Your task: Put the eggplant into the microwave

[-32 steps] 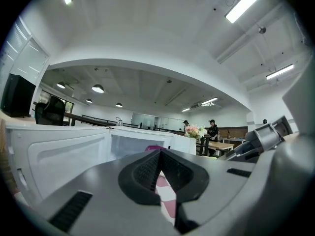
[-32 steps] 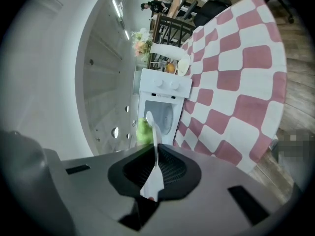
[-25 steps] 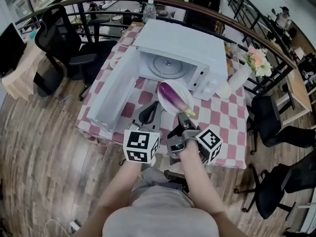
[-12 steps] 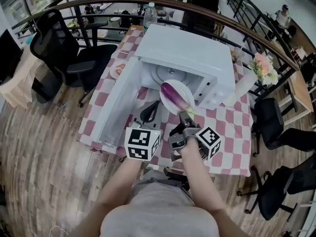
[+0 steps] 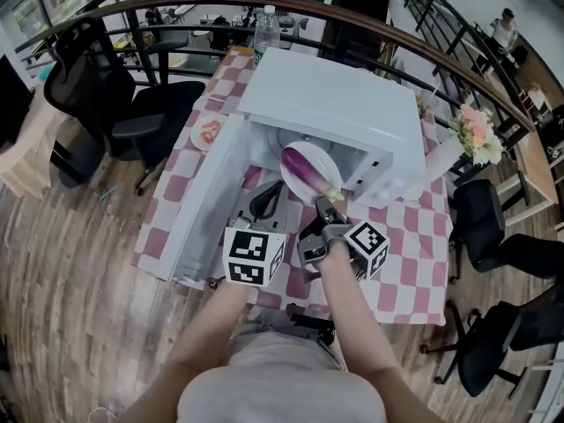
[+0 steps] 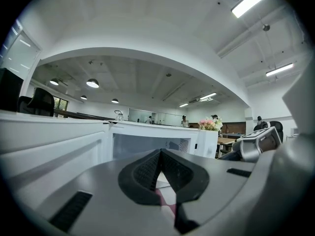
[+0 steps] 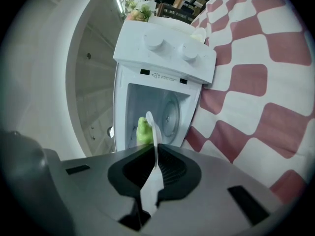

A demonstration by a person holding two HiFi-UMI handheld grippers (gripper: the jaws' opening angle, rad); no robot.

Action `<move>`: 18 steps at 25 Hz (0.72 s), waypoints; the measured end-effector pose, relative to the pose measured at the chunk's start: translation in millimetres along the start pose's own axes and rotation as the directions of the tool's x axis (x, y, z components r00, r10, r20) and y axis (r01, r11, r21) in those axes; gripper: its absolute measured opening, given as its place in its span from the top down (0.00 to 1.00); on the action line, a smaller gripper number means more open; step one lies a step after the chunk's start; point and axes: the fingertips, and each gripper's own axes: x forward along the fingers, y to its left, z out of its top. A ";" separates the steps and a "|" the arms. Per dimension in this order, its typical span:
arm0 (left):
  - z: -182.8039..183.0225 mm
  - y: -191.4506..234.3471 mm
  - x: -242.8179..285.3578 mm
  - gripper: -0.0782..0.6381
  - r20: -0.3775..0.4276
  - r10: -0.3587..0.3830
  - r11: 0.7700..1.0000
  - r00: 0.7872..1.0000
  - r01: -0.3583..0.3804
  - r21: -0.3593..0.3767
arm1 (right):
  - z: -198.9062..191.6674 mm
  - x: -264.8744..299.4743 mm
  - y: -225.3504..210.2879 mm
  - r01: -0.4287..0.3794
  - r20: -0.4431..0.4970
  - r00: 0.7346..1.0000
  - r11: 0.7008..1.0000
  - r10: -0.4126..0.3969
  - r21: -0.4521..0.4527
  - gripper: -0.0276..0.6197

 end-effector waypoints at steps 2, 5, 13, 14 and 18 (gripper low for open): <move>-1.6 0.9 6.9 0.88 0.002 -0.003 1.000 1.000 0.003 -0.003 | 2.9 7.7 -2.4 0.000 -0.004 1.000 1.000 0.000 -0.002 0.90; -6.3 -0.3 14.2 0.88 -0.004 -0.010 1.000 1.000 0.010 -0.004 | 7.9 16.2 -7.0 0.001 -0.009 1.000 1.000 -0.002 -0.004 0.90; -9.8 6.5 26.6 0.88 -0.013 -0.008 1.000 1.000 0.007 -0.007 | 17.0 42.2 -21.9 0.013 -0.005 1.000 1.000 -0.012 0.009 0.90; -10.8 7.7 27.4 0.88 -0.015 -0.006 1.000 1.000 0.006 -0.007 | 16.9 46.1 -23.7 0.013 -0.006 1.000 1.000 -0.013 0.009 0.90; -16.7 10.3 29.1 0.88 -0.027 -0.006 1.000 1.000 0.006 -0.004 | 16.7 61.9 -33.0 0.022 -0.005 1.000 1.000 -0.022 0.012 0.90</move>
